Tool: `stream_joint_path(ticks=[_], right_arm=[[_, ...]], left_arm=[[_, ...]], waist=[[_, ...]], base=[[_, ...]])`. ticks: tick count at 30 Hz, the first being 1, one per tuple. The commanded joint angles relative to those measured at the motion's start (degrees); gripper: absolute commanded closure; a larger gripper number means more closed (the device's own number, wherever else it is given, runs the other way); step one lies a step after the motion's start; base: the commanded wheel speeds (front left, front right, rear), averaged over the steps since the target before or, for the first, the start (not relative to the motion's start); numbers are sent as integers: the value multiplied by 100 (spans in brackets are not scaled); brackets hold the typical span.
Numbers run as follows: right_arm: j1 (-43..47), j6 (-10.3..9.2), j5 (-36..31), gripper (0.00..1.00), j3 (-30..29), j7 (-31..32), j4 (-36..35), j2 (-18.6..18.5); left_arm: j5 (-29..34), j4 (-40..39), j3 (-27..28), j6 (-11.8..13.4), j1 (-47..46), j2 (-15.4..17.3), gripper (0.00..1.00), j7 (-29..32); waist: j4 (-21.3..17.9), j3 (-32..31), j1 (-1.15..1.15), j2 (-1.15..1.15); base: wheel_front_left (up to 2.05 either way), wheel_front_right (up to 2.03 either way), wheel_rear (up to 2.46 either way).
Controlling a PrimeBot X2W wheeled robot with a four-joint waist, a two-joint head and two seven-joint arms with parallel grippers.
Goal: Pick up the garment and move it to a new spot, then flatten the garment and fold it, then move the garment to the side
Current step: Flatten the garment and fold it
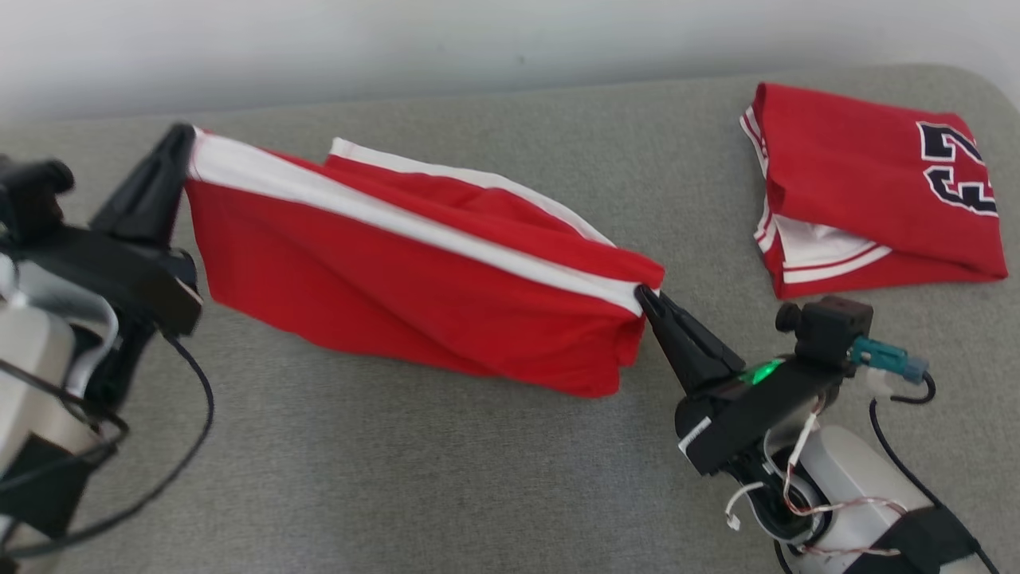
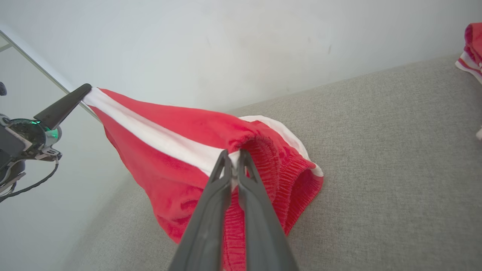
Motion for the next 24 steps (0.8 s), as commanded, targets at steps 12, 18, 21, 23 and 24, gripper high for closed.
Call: stream_joint_path(ticks=[12,18,21,23,24], right_arm=[[-1007,-15,340,100,622,-435,426,225],[-1427,-15,486,100,945,-643,563,421],[-1602,-15,528,100,1086,-741,645,500],[-1722,-15,533,100,1129,-799,678,540],[-1759,-15,545,100,1149,-809,693,558]], left_arm=[[-422,935,-880,24,-1467,617,100,255],[-541,1417,-1179,24,-1978,806,100,345],[-576,1712,-1289,24,-2162,857,100,371],[-646,1907,-1330,24,-2265,847,100,377],[-659,2002,-1360,24,-2297,841,100,355]], waist=[[-900,955,-1,-1],[-1271,1296,-1,-1],[-1400,1430,-1,-1],[-1463,1516,-1,-1],[-1484,1543,-1,-1]], base=[[0,0,0],[0,0,0],[0,0,0],[0,0,0],[0,0,0]])
